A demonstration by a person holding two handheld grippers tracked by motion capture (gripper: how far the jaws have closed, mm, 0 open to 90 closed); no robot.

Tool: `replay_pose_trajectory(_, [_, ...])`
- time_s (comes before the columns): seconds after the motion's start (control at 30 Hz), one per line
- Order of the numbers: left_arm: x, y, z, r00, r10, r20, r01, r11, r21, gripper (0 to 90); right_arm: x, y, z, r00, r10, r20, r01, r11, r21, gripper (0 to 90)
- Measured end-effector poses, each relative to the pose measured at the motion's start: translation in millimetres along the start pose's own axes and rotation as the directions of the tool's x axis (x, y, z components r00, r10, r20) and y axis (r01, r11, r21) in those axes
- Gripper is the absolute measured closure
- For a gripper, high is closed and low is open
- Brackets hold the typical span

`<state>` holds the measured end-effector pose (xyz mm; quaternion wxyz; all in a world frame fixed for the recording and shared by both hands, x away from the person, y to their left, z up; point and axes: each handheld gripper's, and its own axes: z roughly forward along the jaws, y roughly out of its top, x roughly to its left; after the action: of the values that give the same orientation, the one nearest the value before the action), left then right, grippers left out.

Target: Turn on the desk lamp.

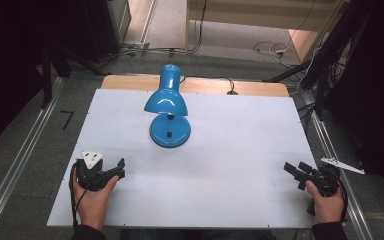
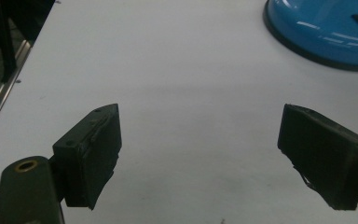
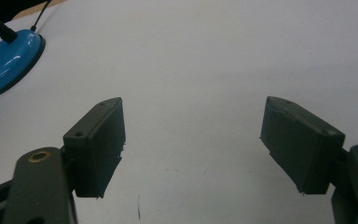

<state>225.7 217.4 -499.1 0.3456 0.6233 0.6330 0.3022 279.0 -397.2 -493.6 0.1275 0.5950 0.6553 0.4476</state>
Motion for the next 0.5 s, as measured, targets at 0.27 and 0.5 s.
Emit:
replay_pose_trajectory(0.27, [-0.8,4.9,3.5,0.9990,-0.022,0.039,0.022,0.9997,0.006,15.2,-1.2,0.2,0.2,1.0000,0.005,0.007,-0.005,1.000,0.002,20.3])
replay_pose_trajectory(0.5, [-6.8,7.5,3.5,0.9982,-0.002,0.060,0.002,1.0000,0.004,13.9,-1.5,0.2,0.1,1.0000,0.006,0.005,-0.007,1.000,0.001,20.3])
